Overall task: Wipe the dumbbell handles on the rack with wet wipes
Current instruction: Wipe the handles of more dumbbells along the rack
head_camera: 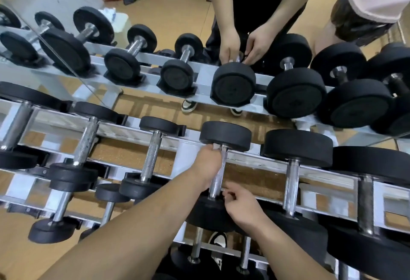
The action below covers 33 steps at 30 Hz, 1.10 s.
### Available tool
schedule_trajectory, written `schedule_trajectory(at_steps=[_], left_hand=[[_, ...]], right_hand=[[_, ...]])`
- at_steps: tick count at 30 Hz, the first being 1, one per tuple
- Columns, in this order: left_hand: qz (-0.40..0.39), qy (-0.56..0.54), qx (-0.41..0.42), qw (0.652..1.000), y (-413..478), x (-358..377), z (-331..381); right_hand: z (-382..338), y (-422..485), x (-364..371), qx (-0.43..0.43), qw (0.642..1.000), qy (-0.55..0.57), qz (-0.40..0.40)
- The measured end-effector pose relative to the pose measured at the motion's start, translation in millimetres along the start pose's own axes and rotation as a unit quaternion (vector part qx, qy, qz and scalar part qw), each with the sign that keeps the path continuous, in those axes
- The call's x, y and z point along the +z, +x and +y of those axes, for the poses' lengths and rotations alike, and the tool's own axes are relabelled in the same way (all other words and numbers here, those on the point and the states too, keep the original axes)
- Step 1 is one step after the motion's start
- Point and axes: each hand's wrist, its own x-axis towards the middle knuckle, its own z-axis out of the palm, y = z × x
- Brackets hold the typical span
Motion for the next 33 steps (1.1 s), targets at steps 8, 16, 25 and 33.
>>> schedule_trajectory(at_steps=[8,16,25,33], left_hand=[[-0.022,0.143,-0.033,0.989,-18.8,-10.0,-17.0],[0.034,0.211,0.051,0.976,-21.6,11.0,-37.7],[-0.006,0.048,0.023,0.999,-67.7,-28.9,-36.6],[-0.038,-0.212,-0.007,0.976,-107.4,-30.3,-16.3]], right_hand=[[-0.2,-1.5,-3.1,-0.004,1.0,0.003,-0.011],[-1.1,-7.4,0.9,-0.02,0.999,-0.011,0.024],[5.9,-8.3,4.6,-0.005,0.987,0.161,0.024],[-24.3,-47.3,-38.2,-0.011,0.889,0.431,-0.154]])
